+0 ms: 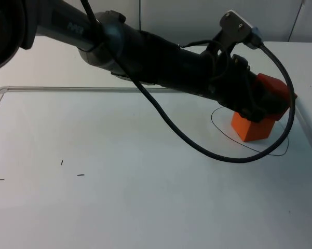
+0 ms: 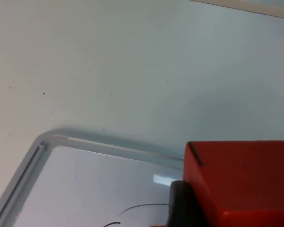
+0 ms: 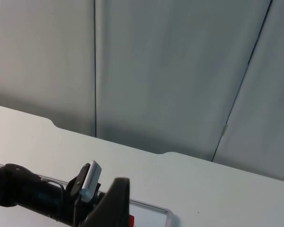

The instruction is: Pick up one cube with the left hand and another cube with the right hand. First place the cube in the right hand at the target position, then stack the cube in the left hand on top.

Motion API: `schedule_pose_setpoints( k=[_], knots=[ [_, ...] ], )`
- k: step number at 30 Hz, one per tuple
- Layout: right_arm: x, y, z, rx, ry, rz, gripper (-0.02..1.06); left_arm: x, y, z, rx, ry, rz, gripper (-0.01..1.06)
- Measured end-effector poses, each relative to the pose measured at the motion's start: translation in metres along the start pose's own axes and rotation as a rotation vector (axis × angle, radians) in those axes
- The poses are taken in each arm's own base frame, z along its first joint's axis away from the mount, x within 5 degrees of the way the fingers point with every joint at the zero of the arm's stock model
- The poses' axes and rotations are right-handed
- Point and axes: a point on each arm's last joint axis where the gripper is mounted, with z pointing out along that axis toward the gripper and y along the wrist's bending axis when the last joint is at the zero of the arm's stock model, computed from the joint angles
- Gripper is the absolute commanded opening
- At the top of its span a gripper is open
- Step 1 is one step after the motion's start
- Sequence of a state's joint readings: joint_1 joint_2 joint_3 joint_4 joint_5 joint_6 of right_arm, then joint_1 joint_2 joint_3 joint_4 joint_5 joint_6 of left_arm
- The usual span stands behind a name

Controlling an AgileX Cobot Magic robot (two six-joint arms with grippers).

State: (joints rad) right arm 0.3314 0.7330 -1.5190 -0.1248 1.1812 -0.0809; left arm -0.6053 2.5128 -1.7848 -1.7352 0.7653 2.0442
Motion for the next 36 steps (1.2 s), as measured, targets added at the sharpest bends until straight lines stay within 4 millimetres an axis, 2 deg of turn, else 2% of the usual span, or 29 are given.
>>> schedule_pose_setpoints(
  k=[28,32,33,36],
  knots=[
    [0.0,-0.0002,0.0,0.002,0.0,0.001,1.05,0.0033,0.0058,0.0027,-0.041,0.008,0.036,0.02],
    [0.0,-0.0002,0.0,0.002,0.0,0.001,1.05,0.0033,0.0058,0.0027,-0.041,0.008,0.036,0.17],
    [0.0,-0.0002,0.0,0.002,0.0,0.001,1.05,0.0033,0.0058,0.0027,-0.041,0.008,0.036,0.17],
    [0.0,-0.0002,0.0,0.002,0.0,0.001,1.05,0.0033,0.0058,0.0027,-0.041,0.008,0.036,0.34]
  ],
)
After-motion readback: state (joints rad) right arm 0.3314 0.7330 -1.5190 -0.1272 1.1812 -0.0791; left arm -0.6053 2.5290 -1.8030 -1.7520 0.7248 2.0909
